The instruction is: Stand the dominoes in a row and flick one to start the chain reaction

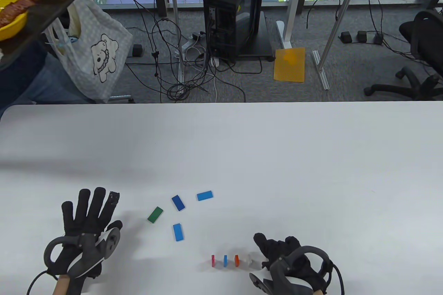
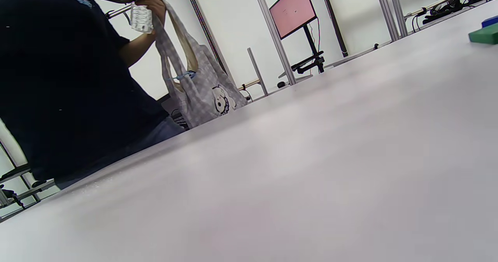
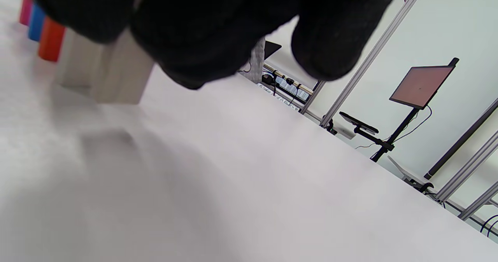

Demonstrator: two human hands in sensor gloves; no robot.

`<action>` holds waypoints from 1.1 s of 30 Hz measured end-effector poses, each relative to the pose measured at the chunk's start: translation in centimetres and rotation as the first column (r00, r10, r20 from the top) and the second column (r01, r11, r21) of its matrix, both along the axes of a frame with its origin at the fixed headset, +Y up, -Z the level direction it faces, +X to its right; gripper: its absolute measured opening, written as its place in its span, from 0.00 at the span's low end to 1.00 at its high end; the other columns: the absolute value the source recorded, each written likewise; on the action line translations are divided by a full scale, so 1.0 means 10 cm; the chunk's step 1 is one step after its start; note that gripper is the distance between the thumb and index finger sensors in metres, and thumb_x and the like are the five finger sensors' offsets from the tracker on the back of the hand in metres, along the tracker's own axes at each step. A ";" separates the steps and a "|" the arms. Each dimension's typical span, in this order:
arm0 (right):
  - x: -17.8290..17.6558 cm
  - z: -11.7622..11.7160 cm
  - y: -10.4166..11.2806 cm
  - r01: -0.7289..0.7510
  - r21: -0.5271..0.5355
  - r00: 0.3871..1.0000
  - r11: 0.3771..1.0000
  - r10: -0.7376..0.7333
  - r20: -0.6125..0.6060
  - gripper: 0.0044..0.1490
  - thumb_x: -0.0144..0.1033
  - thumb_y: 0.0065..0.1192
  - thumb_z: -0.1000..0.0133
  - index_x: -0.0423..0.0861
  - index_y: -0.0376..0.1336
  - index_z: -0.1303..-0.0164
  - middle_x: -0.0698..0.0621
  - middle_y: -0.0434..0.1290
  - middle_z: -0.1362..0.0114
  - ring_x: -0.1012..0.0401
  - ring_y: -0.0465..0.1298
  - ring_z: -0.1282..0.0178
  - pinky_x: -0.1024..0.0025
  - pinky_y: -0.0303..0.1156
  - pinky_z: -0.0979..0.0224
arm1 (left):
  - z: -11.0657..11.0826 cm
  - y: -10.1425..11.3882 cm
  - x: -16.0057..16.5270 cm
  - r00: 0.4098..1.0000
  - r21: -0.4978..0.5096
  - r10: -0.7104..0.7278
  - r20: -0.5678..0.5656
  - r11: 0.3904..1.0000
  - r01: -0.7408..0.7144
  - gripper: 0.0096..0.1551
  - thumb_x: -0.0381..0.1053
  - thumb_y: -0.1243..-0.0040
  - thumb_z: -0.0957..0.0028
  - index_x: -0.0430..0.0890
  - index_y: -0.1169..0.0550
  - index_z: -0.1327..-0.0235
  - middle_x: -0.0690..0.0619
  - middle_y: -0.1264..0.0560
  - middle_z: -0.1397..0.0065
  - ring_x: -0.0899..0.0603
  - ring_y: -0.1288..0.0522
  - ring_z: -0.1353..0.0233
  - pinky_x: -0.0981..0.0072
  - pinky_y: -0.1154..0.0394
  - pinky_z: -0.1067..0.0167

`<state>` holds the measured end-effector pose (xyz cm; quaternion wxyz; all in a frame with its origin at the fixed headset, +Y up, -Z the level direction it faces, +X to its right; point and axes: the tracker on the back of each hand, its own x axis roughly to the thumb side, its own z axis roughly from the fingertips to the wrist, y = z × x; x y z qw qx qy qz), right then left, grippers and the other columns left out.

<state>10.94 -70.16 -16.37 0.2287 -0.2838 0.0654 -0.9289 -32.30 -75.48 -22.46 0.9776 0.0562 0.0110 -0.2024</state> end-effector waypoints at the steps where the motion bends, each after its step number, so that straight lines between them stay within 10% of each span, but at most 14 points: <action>1: 0.00 0.00 -0.01 0.000 -0.002 1.000 1.000 0.000 -0.005 0.54 0.56 0.59 0.60 0.41 0.54 0.27 0.63 0.74 0.37 0.77 0.79 0.63 0.59 0.76 0.40 | 0.00 0.00 0.00 1.000 0.000 -0.001 0.000 1.000 0.001 0.43 0.72 0.85 0.53 0.64 0.67 0.22 0.58 0.54 0.08 0.39 0.57 0.10 0.33 0.58 0.20; 33: -0.10 -0.05 -0.26 -0.068 0.009 0.998 0.998 0.068 -0.011 0.53 0.57 0.58 0.58 0.42 0.53 0.26 0.61 0.74 0.35 0.76 0.80 0.60 0.58 0.75 0.40 | 0.01 -0.01 0.02 1.000 0.012 -0.001 0.021 1.000 0.001 0.43 0.72 0.85 0.53 0.64 0.67 0.22 0.59 0.54 0.08 0.39 0.56 0.09 0.33 0.58 0.20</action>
